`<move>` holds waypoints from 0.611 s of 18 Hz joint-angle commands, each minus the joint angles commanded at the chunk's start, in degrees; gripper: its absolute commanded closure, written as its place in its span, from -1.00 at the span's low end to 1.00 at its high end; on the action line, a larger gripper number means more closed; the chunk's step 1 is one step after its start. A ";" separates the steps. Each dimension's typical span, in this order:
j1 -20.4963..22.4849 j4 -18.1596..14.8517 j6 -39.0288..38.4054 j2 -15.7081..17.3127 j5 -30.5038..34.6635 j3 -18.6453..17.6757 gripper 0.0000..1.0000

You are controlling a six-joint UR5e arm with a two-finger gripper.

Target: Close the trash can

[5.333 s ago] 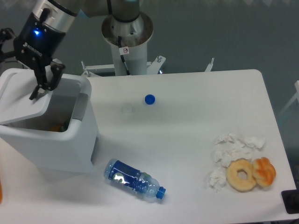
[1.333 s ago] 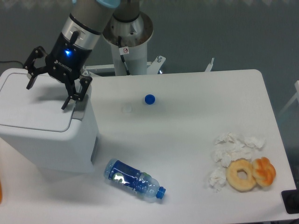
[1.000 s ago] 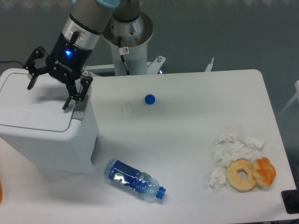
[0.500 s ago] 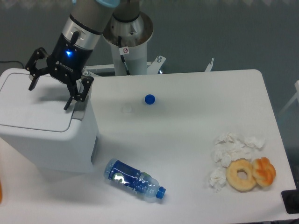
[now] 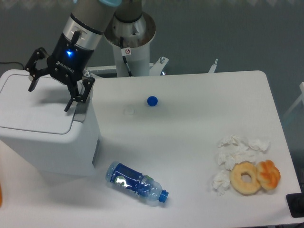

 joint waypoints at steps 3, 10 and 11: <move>0.17 0.00 0.09 0.35 0.35 0.61 -1.00; 8.43 0.09 0.09 -0.35 0.70 4.92 -1.00; 9.57 0.09 0.17 -0.35 1.05 5.10 -1.00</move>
